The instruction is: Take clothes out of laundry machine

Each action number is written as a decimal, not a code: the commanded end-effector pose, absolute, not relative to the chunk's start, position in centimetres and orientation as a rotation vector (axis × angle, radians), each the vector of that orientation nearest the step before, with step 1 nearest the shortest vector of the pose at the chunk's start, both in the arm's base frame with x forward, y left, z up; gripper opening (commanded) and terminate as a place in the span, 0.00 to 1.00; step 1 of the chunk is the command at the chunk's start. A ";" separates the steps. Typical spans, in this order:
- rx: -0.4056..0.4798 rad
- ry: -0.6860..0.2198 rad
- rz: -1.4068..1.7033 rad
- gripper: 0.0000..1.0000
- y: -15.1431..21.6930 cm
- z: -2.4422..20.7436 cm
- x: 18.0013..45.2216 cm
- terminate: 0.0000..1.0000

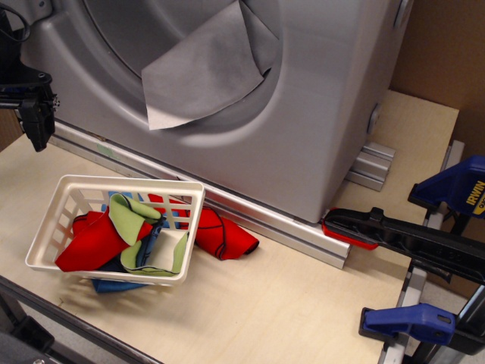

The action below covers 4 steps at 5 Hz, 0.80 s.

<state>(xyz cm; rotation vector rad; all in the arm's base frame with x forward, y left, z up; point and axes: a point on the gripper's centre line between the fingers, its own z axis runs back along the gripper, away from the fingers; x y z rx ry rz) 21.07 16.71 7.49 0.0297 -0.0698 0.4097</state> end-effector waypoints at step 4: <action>0.103 -0.244 -0.048 1.00 15.3 9.4 30.3 0.00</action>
